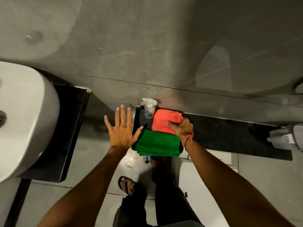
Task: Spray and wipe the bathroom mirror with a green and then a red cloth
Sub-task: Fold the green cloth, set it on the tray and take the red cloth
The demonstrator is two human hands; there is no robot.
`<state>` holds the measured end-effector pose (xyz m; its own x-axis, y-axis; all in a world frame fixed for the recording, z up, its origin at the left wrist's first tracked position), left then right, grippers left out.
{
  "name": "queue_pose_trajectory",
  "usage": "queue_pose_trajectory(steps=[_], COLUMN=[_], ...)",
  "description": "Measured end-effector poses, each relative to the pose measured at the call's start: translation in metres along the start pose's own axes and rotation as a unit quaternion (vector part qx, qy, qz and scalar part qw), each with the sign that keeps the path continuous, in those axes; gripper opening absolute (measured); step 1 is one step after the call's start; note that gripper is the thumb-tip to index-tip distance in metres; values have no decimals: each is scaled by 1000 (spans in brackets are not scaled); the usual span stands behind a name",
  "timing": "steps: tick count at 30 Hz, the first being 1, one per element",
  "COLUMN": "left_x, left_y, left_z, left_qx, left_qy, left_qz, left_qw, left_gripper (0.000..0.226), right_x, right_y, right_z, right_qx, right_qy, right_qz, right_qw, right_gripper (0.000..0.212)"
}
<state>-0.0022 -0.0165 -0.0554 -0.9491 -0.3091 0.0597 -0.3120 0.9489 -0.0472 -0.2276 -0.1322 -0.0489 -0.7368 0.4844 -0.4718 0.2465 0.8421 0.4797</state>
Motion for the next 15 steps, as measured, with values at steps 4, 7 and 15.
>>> queue_pose_trajectory(steps=[4, 7, 15], left_x=[-12, -16, -21], left_y=[-9, -7, -18], left_z=[4, 6, -27], left_qx=[-2, 6, 49], left_qy=[-27, -42, -31], left_qz=[15, 23, 46], left_qw=[1000, 999, 997], left_gripper=[96, 95, 88], right_x=[-7, 1, -1], right_y=[-15, -24, 6], right_z=[17, 24, -31], right_qx=[2, 0, 103], right_qy=[59, 34, -35], right_qz=[25, 45, -96], right_qw=[998, 998, 989], right_gripper=[99, 89, 51])
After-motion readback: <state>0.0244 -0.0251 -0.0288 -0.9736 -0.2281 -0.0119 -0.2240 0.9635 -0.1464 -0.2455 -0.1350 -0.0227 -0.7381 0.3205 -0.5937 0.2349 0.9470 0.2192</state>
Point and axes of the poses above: each hand's wrist, its own y-axis away from the middle knuckle, its own z-axis out of the palm, x = y × z, the point moved 1 cm from there along -y, towards the middle knuckle, and after that the axes turned 8 degrees about x, right-handed, at the moved point
